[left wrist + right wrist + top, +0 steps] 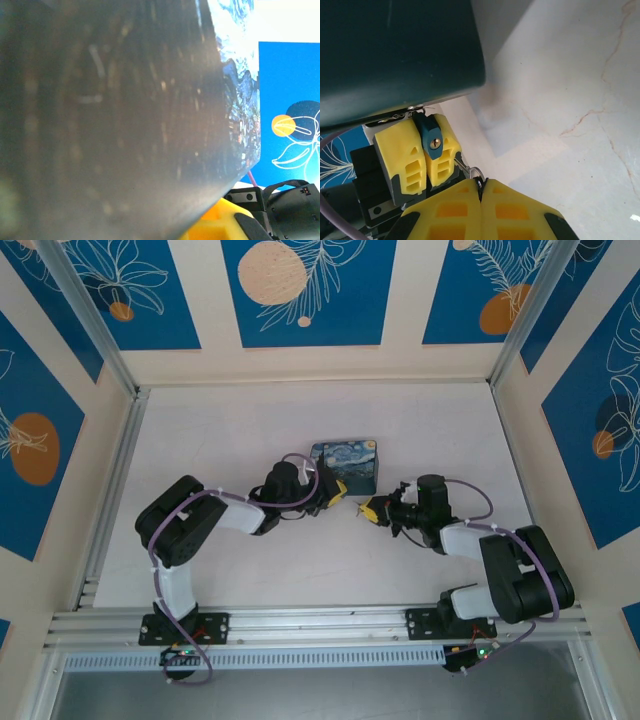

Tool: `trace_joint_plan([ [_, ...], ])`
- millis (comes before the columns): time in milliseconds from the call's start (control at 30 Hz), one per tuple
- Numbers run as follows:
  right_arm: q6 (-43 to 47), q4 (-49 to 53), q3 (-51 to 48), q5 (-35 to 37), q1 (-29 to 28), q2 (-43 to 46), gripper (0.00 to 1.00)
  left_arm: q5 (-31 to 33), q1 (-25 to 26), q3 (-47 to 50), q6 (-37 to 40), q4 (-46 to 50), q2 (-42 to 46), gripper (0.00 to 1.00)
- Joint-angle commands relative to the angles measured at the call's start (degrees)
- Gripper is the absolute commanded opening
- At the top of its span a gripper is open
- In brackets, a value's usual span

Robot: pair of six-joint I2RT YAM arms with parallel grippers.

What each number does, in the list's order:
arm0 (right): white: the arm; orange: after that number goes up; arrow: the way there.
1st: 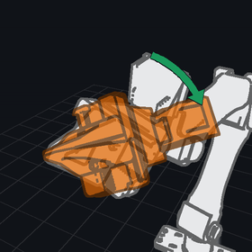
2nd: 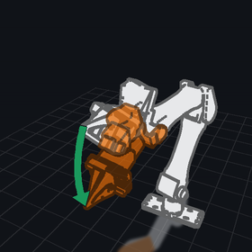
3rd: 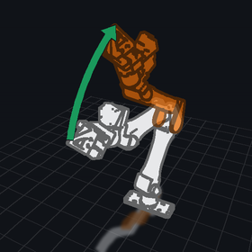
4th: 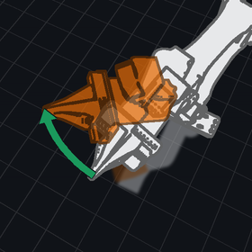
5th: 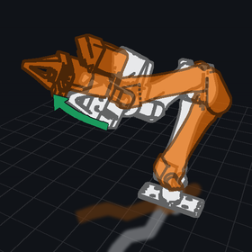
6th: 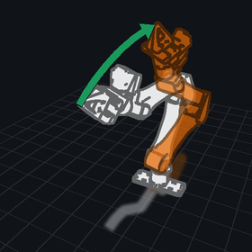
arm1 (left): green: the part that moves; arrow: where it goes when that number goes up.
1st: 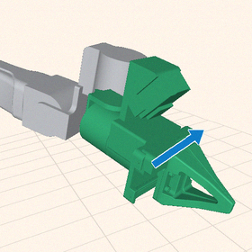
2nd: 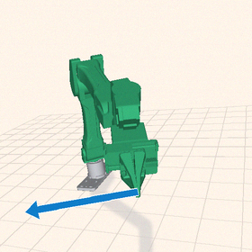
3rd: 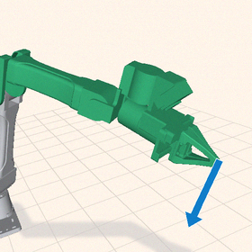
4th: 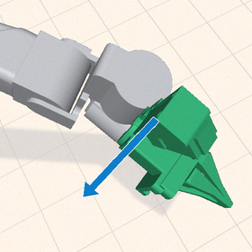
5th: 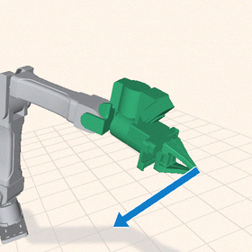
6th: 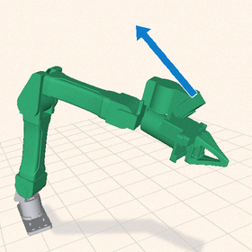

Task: Unlock the padlock with the key

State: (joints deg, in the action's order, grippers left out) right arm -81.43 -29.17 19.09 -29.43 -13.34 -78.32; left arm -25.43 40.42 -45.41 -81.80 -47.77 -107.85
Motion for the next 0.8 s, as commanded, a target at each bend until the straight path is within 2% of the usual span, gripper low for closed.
trace_joint_plan([
  [0, -0.9, -1.4, 1.8, 1.0, -0.7, -1.3, 0.00, 1.0, 0.5, 0.2, -1.3, -4.3, 0.6, 0.00],
  [767, -2.4, -4.1, 5.0, 1.5, -2.4, -5.5, 0.00, 1.2, 0.7, 0.6, -1.3, -4.8, -0.1, 0.00],
])
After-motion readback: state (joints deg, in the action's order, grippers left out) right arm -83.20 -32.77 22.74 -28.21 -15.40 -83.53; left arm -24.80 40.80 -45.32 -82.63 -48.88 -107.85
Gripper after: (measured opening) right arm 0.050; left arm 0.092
